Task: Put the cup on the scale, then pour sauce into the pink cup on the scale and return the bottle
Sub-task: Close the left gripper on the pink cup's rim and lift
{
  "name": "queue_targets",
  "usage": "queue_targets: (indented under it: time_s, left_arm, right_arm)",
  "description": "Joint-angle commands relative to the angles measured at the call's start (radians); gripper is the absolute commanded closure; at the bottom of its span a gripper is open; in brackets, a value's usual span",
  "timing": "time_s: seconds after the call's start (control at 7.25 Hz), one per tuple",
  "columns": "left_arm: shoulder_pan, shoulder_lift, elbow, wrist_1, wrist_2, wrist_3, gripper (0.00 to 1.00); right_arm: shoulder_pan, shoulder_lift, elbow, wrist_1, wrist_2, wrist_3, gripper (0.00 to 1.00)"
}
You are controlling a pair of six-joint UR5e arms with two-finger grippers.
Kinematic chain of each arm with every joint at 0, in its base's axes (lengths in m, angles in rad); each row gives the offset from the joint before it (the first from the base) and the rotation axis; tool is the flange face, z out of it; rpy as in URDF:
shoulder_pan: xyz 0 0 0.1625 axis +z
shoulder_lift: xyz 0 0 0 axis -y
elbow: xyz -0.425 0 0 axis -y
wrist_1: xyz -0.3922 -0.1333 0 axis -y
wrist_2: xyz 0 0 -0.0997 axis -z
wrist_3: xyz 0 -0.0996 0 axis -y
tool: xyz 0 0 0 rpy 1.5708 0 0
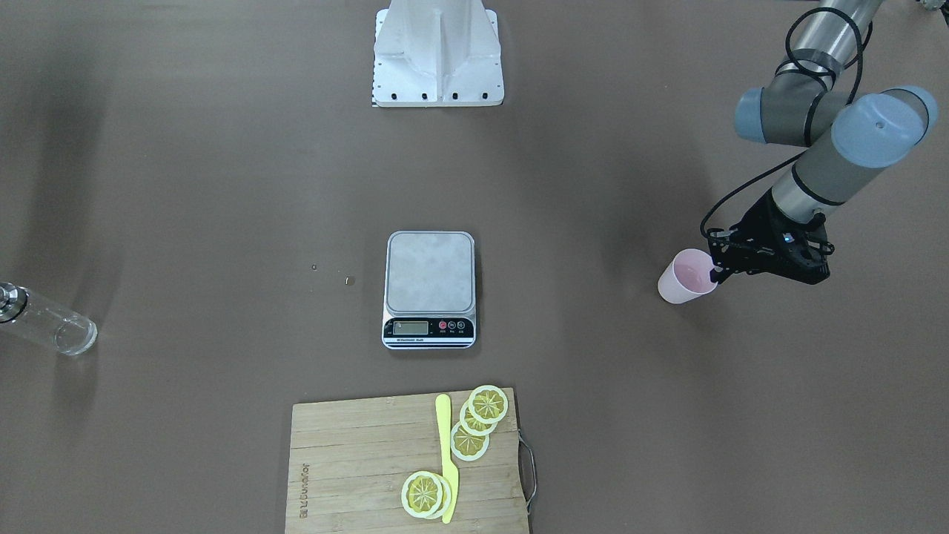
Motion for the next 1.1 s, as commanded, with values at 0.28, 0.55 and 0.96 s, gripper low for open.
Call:
queue_targets:
  time_s: [0.28, 0.55, 0.96]
  left_arm:
    - [-0.001, -0.016, -0.077, 0.015, -0.001, -0.086, 1.00]
    - [0.002, -0.132, -0.083, 0.111, 0.002, -0.188, 1.00]
    - [0.126, -0.307, -0.151, 0.365, 0.127, -0.321, 1.00]
  right_arm:
    - [0.000, 0.000, 0.000, 0.000, 0.000, 0.000, 0.00]
    - [0.000, 0.000, 0.000, 0.000, 0.000, 0.000, 0.00]
    - [0.000, -0.006, 0.000, 0.000, 0.000, 0.000, 0.00]
